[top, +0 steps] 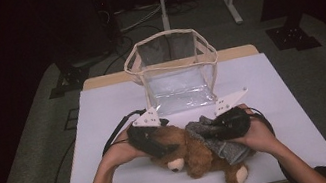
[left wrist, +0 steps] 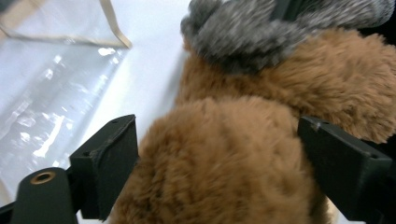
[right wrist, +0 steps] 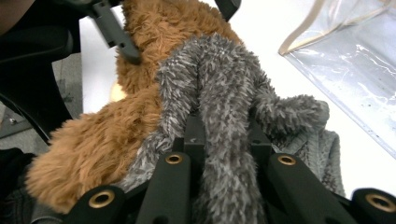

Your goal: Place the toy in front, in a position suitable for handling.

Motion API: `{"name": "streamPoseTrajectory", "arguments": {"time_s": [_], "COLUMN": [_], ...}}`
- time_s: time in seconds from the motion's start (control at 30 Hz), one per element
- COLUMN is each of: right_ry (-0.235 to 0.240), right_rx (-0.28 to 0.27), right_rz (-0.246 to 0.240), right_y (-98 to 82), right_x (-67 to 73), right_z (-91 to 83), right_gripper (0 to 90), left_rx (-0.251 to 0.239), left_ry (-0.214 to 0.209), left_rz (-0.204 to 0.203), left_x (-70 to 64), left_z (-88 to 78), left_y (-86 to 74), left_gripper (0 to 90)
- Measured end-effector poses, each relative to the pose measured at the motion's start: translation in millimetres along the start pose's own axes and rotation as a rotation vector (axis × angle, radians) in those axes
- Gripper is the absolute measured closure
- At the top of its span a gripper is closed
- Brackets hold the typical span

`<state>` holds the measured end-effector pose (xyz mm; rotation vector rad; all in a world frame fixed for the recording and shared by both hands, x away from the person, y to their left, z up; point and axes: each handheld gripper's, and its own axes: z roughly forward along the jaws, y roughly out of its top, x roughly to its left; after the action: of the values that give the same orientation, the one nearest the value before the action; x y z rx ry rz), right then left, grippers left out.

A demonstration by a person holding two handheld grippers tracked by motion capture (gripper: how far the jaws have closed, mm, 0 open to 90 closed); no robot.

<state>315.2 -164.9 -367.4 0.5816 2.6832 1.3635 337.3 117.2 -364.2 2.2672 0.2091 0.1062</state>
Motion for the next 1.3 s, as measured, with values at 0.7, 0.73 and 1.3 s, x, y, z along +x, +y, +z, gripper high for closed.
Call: {"name": "streamPoseTrajectory", "arguments": {"time_s": [0.7,0.73,1.3], "right_ry": [0.04,0.036,0.011], "right_rx": [0.004,-0.002,0.041], "right_rz": [0.026,0.022,-0.011], "right_y": [-4.8,-7.1,3.6], "right_x": [3.4,5.1,4.1], "right_z": [-5.8,-8.2,-26.7], "right_gripper": [74.7,74.7,73.6], "left_rx": [-0.055,-0.055,-0.039], "left_ry": [-0.047,-0.047,-0.052], "left_rz": [0.01,0.01,0.092], "left_x": [-21.9,-21.9,-35.9], "left_z": [-8.7,-8.7,0.6], "left_y": [-16.2,-16.2,-23.0], "left_gripper": [12.5,13.6,29.8]}}
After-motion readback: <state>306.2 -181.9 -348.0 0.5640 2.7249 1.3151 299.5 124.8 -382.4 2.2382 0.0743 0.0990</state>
